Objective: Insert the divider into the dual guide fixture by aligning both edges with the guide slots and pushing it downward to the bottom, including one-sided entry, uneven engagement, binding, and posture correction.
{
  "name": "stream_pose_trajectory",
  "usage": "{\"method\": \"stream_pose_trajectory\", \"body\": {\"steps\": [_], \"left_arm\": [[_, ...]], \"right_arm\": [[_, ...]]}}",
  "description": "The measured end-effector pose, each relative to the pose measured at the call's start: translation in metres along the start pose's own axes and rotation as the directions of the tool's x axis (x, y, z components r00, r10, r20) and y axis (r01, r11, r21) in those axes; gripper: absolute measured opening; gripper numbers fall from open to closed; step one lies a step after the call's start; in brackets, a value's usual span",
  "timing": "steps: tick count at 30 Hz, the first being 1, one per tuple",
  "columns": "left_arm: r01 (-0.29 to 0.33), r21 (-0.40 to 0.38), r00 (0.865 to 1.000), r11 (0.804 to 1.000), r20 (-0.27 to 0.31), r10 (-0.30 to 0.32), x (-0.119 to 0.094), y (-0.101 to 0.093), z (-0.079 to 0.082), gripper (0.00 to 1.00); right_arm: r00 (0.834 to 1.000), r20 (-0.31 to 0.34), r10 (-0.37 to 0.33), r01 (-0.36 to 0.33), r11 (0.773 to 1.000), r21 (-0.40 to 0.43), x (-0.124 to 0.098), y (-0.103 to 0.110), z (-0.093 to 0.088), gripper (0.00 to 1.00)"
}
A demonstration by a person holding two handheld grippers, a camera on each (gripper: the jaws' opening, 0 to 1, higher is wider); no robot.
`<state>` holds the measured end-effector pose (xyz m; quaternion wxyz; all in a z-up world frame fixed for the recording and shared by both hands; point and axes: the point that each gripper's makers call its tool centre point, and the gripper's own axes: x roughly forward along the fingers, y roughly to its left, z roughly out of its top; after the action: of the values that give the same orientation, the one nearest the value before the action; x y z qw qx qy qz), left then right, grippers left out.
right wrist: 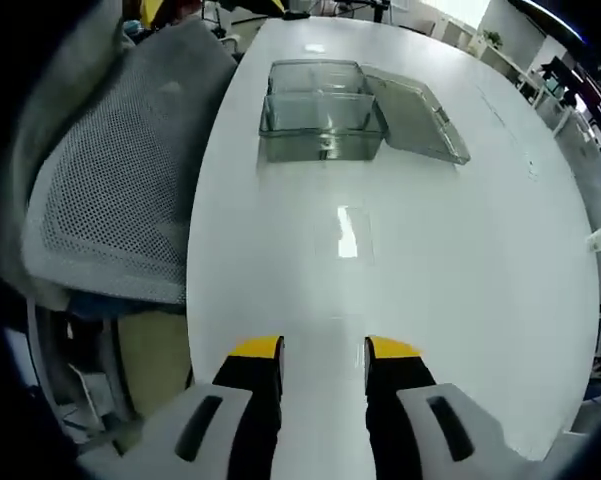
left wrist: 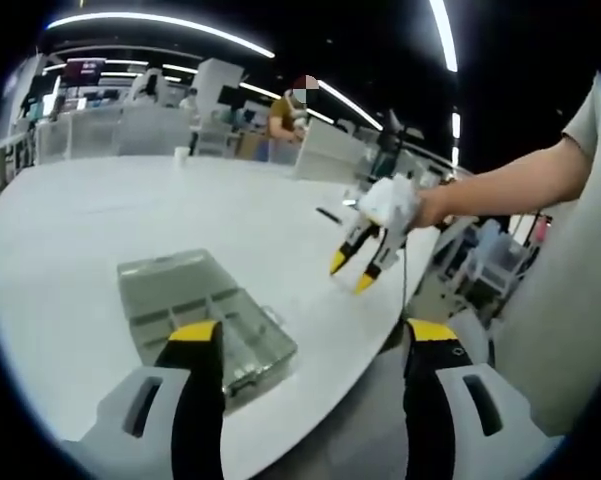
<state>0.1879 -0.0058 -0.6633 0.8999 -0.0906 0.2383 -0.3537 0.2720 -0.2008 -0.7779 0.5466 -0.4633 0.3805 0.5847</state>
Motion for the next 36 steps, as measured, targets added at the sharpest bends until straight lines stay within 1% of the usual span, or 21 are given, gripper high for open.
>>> {"method": "stream_pose_trajectory", "body": {"steps": [14,21,24,33,36], "left_arm": [[0.007,0.013,1.000,1.000,0.000,-0.007,-0.003,-0.006,0.001,0.70],[0.008,0.020,1.000,1.000,-0.001,-0.008,-0.004,-0.010,0.002,0.69],[0.007,0.023,1.000,1.000,0.001,-0.007,-0.004,-0.011,0.003,0.69],[0.000,0.020,1.000,1.000,0.003,0.000,-0.007,-0.011,0.002,0.68],[0.000,0.019,1.000,1.000,0.003,0.000,-0.007,-0.012,0.002,0.68]], "right_arm": [[0.995,0.085,-0.050,0.052,0.998,-0.024,-0.016,0.014,0.049,0.28],[0.989,0.128,-0.068,0.073,0.997,-0.033,-0.023,0.018,0.070,0.28],[0.988,0.137,-0.072,0.078,0.996,-0.038,-0.024,0.020,0.076,0.28],[0.978,0.191,-0.086,0.093,0.995,-0.027,-0.030,0.023,0.100,0.27],[0.971,0.220,-0.096,0.102,0.995,-0.016,-0.033,0.023,0.111,0.27]]}}
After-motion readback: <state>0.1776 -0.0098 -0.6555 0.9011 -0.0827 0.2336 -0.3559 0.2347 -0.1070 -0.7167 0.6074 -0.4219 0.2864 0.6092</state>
